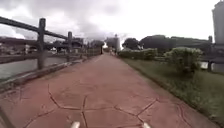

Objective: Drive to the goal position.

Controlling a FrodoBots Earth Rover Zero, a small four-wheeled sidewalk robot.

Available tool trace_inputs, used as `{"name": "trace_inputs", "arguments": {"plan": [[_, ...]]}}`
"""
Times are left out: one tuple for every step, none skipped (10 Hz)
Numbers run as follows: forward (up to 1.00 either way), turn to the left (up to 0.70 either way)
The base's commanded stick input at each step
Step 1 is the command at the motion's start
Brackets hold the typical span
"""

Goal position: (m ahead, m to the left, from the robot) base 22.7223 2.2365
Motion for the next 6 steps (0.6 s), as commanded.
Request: {"name": "trace_inputs", "arguments": {"plan": [[0.70,0.00],[0.70,0.00],[0.70,0.00],[0.70,0.00],[0.70,0.00],[0.70,0.00]]}}
